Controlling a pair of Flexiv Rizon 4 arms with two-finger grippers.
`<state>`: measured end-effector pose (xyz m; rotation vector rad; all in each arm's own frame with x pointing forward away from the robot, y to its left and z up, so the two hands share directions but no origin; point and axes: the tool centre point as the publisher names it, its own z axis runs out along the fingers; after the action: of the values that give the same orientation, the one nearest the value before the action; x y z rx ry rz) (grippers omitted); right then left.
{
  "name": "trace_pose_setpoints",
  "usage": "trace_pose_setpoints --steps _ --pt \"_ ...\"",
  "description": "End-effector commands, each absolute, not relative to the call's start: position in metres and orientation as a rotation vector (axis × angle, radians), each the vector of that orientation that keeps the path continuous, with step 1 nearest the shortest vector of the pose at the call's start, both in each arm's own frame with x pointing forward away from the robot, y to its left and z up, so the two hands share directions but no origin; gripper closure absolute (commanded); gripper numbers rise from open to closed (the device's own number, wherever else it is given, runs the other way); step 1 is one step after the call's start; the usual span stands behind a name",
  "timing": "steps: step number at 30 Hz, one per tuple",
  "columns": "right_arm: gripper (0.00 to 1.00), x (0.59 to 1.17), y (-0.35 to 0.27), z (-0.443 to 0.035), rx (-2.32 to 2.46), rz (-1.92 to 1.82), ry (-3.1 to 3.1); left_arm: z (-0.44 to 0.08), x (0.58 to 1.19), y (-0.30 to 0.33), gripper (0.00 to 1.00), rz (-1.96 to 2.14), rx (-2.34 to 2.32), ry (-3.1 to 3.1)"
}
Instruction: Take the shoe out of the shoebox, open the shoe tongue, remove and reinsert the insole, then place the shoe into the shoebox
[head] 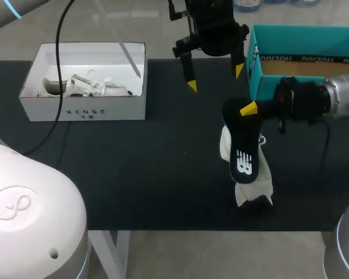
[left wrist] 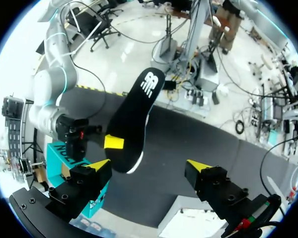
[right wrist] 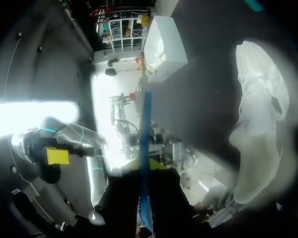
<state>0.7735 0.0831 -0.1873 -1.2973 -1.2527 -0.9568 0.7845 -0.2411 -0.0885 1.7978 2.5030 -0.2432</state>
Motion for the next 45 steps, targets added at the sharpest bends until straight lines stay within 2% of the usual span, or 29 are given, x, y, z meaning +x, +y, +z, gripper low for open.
trace_pose_setpoints --steps 1,18,25,32,37,45 --pt "1.00 0.780 0.086 -0.190 -1.287 -0.942 -1.258 -0.089 0.784 -0.240 0.00 -0.242 1.798 2.501" --pt "1.00 0.780 0.086 -0.190 -1.287 -0.942 -1.258 -0.089 0.784 -0.240 0.00 -0.242 1.798 2.501" --pt "1.00 0.780 0.086 -0.190 -1.287 -0.942 -1.258 -0.128 0.766 -0.208 0.00 -0.618 1.724 2.011" --pt "1.00 0.780 0.086 -0.190 -1.287 -0.942 -1.258 -0.165 0.745 -0.169 0.00 -0.762 1.546 1.646" --pt "1.00 0.780 0.086 -0.190 -1.287 -0.942 -1.258 -0.184 0.741 -0.142 0.00 -0.859 1.427 1.567" --pt "1.00 0.780 0.086 -0.190 -1.287 -0.942 -1.258 -0.184 0.741 -0.142 0.00 -0.859 1.427 1.567"
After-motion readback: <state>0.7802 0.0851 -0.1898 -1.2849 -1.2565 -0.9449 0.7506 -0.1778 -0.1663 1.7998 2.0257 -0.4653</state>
